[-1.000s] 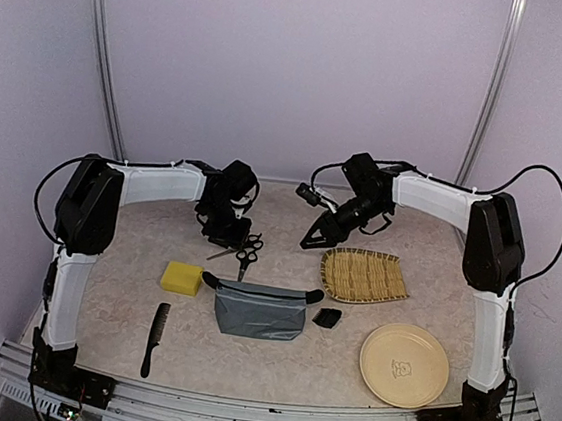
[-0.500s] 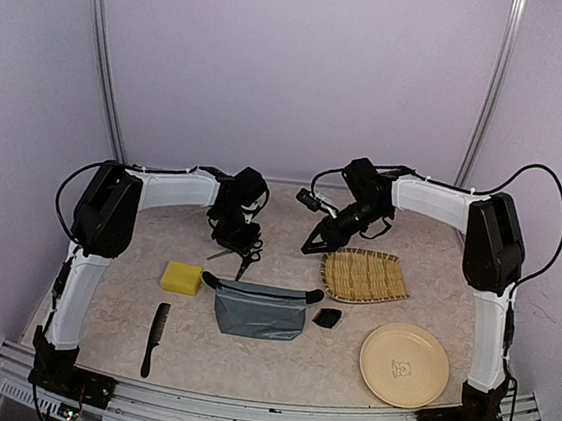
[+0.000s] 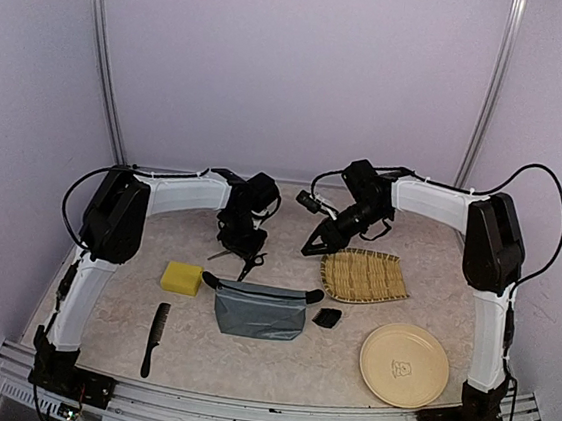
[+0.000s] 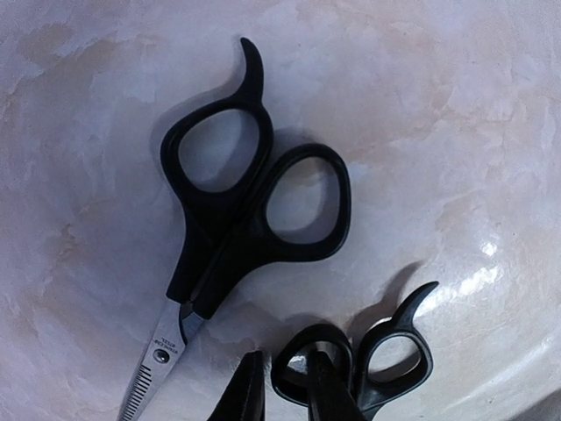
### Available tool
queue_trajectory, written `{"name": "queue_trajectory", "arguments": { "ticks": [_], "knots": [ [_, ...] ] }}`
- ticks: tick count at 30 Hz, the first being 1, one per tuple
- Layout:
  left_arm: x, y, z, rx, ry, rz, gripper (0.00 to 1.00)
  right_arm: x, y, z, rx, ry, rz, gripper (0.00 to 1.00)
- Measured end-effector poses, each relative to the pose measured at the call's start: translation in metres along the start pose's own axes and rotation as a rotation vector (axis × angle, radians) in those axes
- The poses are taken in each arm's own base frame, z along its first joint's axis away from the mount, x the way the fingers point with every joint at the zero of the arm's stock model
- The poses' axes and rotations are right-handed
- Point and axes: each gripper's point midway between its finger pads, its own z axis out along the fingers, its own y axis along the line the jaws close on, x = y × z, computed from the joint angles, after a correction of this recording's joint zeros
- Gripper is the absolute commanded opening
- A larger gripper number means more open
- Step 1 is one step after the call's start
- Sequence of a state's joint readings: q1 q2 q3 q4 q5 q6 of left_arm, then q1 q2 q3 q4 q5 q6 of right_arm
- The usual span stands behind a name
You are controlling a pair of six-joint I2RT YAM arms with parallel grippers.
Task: Sort the hair-cutting tools
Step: Pick up the thinning scissors from the center of the board.
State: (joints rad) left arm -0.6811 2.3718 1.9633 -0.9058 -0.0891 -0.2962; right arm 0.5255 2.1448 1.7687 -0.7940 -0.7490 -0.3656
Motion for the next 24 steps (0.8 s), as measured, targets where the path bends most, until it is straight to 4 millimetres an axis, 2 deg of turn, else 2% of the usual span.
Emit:
{"name": "queue_trajectory", "arguments": {
  "ticks": [5,9,17,21,24],
  "knots": [
    [-0.007,-0.005,0.003,-0.016,-0.005,0.037,0.00,0.000,0.000,0.000,-0.002,-0.001,0.000,0.39],
    [-0.019,-0.007,0.004,-0.028,-0.037,0.062,0.00,0.000,0.001,0.000,-0.003,-0.001,0.000,0.38],
    [-0.024,-0.007,0.000,-0.025,-0.086,0.087,0.00,0.001,-0.001,0.000,0.008,0.005,-0.008,0.39],
    [-0.037,-0.009,-0.018,-0.009,-0.149,0.082,0.00,-0.002,0.000,-0.003,0.009,0.004,-0.009,0.41],
    [-0.055,-0.013,-0.048,0.015,-0.235,0.073,0.00,-0.011,0.000,-0.009,0.013,-0.015,-0.017,0.45]
  ]
}}
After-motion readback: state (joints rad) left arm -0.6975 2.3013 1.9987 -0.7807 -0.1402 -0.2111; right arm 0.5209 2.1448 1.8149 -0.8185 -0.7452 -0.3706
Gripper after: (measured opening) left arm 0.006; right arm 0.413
